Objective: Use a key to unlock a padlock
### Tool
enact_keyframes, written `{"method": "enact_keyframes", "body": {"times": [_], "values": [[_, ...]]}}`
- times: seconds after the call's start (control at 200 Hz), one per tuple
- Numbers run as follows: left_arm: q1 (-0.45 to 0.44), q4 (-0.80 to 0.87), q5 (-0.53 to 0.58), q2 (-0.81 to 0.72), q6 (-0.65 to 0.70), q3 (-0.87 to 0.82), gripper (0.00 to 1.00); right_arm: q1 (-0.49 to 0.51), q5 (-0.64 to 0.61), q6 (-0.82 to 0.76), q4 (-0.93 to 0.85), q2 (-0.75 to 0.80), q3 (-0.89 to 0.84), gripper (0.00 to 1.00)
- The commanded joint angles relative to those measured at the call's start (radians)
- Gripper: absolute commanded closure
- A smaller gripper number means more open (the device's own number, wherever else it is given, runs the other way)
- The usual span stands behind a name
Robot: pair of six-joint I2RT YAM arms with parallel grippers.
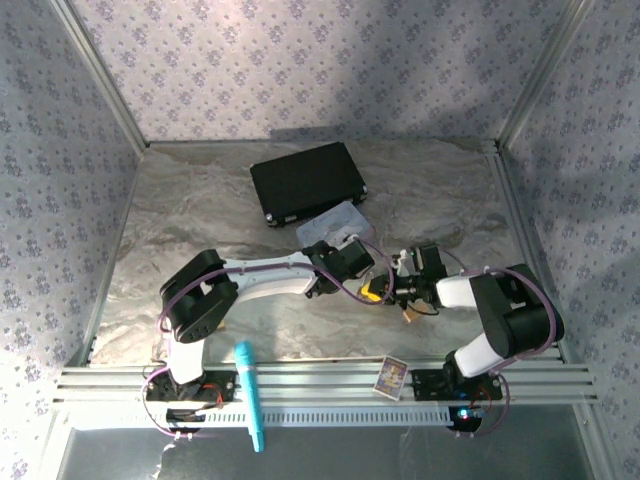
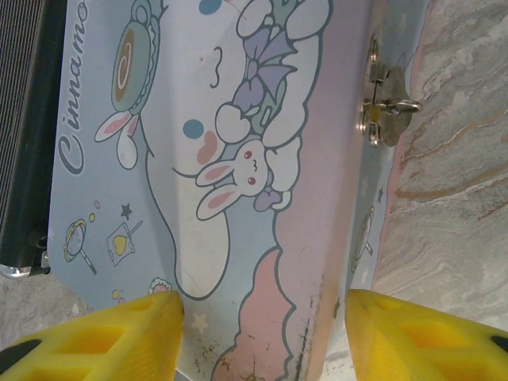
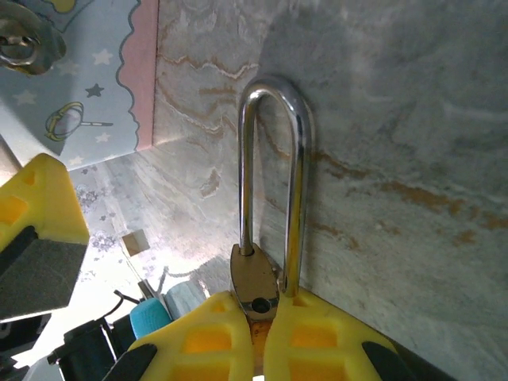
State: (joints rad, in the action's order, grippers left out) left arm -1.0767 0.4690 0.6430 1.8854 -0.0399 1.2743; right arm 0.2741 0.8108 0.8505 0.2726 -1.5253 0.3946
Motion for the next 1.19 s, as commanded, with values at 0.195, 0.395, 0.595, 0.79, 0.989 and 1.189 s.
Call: {"method": "enact_keyframes", "body": {"times": [0.195,0.395,0.595,0.79,0.989,1.189], "values": [[0.036,0.046,-0.076,-0.034,-0.186,-0.060,0.38,0.078,0.003,0.081,0.082,-0.019,0.092,1.00],[0.046,-0.002,-0.032,-0.131,-0.299,-0.123,0.32,0.186,-0.037,0.132,0.179,-0.112,0.138,1.00],[0.064,-0.026,-0.057,-0.192,-0.330,-0.162,0.29,0.199,-0.056,0.193,0.336,-0.154,0.088,1.00],[0.064,-0.027,-0.058,-0.176,-0.340,-0.163,0.29,0.130,-0.045,0.196,0.487,-0.150,-0.074,1.00],[0.064,-0.027,-0.057,-0.151,-0.342,-0.147,0.29,0.081,-0.052,0.115,0.430,-0.065,-0.164,1.00],[0.064,-0.023,-0.058,-0.140,-0.336,-0.132,0.29,0.039,-0.019,-0.020,0.276,-0.042,-0.169,1.00]]}}
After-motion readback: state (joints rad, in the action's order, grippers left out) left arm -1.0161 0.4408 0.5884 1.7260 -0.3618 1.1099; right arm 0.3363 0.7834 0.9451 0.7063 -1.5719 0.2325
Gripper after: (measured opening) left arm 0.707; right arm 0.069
